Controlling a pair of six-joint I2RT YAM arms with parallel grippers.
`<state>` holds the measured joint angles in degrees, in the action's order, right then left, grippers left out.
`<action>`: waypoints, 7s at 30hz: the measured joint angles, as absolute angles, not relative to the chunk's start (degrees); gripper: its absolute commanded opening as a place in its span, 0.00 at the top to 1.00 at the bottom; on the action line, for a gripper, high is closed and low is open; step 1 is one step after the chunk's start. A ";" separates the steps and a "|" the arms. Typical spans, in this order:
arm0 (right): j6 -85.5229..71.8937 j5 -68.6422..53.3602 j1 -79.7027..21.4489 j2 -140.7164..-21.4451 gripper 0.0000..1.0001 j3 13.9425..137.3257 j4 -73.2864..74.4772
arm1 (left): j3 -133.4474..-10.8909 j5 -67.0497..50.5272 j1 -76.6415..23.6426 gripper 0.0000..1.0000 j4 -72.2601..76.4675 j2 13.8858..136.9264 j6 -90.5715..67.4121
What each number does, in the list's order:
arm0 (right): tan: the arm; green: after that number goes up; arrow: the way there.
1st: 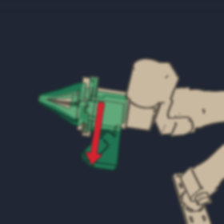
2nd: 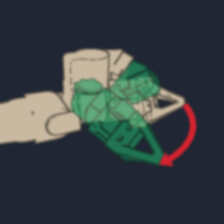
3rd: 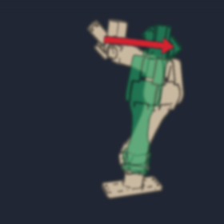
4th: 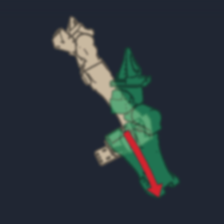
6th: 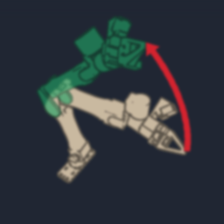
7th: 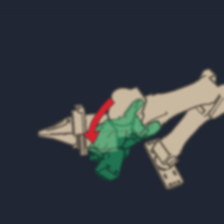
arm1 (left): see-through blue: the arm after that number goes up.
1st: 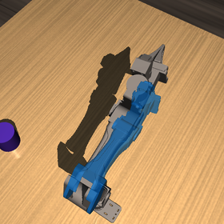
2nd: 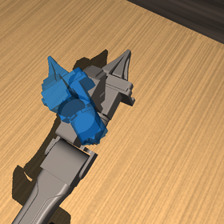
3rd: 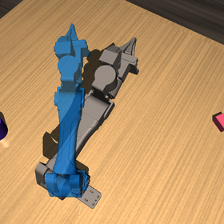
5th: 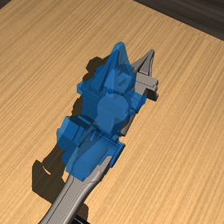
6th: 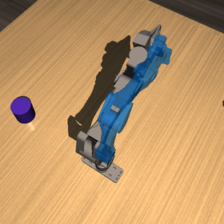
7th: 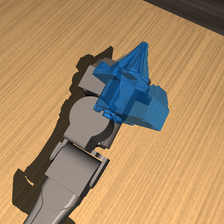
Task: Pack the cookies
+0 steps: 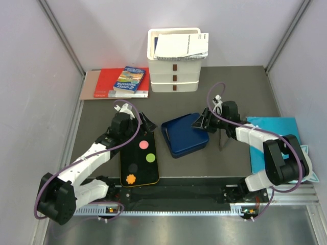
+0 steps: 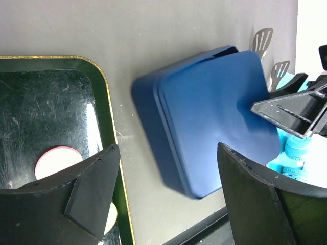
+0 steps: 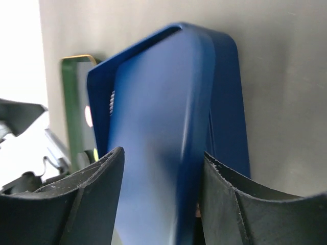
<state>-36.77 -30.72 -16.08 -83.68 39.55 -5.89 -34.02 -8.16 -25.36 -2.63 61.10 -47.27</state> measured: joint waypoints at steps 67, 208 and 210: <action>-26.11 -7.29 -19.46 -79.42 0.80 46.52 15.64 | -41.50 -10.70 -30.59 0.23 3.99 84.23 -46.78; -27.94 4.03 -21.96 -87.35 1.00 62.28 22.63 | -42.33 -2.81 -30.59 0.94 -0.51 88.25 -45.06; -28.05 5.39 -21.96 -83.79 1.00 62.28 23.27 | -42.33 -2.22 -30.59 0.94 -0.51 87.99 -45.06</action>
<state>-28.05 5.39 -21.96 -83.79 62.28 23.27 -42.33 -2.22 -30.59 -0.51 87.99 -45.06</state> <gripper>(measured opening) 0.004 0.062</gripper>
